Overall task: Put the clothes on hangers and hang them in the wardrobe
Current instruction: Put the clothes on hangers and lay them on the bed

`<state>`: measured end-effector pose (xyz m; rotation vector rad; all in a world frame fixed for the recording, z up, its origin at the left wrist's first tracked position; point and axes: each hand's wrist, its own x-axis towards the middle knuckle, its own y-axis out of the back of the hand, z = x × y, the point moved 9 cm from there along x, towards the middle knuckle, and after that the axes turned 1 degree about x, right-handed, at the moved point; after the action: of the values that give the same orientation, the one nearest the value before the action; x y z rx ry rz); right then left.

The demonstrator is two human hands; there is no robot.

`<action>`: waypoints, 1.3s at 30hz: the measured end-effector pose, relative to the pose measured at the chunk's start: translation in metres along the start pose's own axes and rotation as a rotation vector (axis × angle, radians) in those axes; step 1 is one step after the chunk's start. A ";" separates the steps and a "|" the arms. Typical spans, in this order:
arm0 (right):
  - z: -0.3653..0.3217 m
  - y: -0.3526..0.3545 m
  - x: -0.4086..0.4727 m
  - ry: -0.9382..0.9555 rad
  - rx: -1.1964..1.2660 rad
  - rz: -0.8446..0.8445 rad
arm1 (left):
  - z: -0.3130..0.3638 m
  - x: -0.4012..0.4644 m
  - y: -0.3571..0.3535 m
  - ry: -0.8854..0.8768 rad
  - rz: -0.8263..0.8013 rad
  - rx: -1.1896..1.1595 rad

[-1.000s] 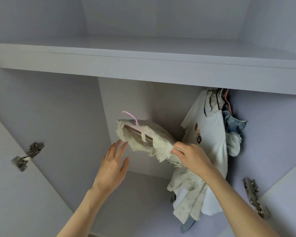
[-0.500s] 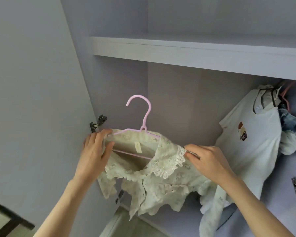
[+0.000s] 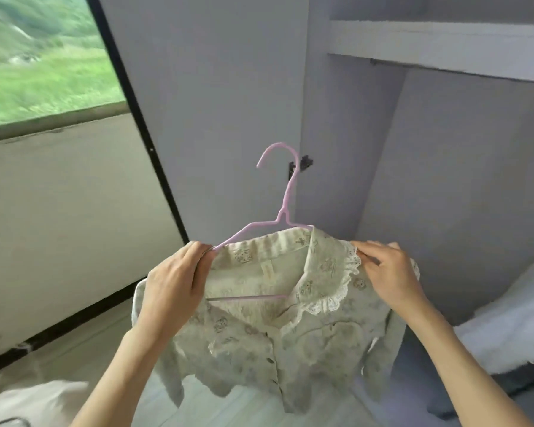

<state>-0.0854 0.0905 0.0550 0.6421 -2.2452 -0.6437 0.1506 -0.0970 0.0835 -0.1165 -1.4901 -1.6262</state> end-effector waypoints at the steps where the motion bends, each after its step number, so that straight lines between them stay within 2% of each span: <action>1: -0.013 -0.012 0.000 0.036 0.053 -0.054 | -0.005 -0.013 0.015 0.012 0.019 0.023; 4: -0.060 -0.047 -0.018 0.169 0.227 -0.218 | -0.020 -0.065 0.055 0.123 0.072 0.039; 6: -0.075 -0.061 -0.029 0.174 0.303 -0.291 | -0.028 -0.099 0.080 0.220 0.129 0.057; 11: -0.135 -0.070 -0.076 0.270 0.469 -0.356 | -0.003 -0.197 0.178 0.467 0.262 0.203; 16: -0.271 -0.078 -0.145 0.712 0.488 -0.469 | 0.022 -0.267 0.280 0.623 0.374 0.405; 21: -0.359 -0.095 -0.200 0.697 0.732 -0.549 | 0.035 -0.339 0.363 0.704 0.397 0.461; 25: -0.431 -0.100 -0.262 0.731 0.911 -0.688 | 0.046 -0.411 0.425 0.821 0.425 0.525; 33: -0.571 -0.113 -0.384 0.794 0.980 -0.929 | 0.064 -0.541 0.545 1.060 0.476 0.673; 39: -0.653 -0.140 -0.495 0.863 0.881 -1.089 | 0.044 -0.644 0.605 1.380 0.429 0.724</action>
<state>0.7410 0.1170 0.1392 2.1280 -1.1175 0.2483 0.9020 0.3627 0.1601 0.8577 -0.7290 -0.4294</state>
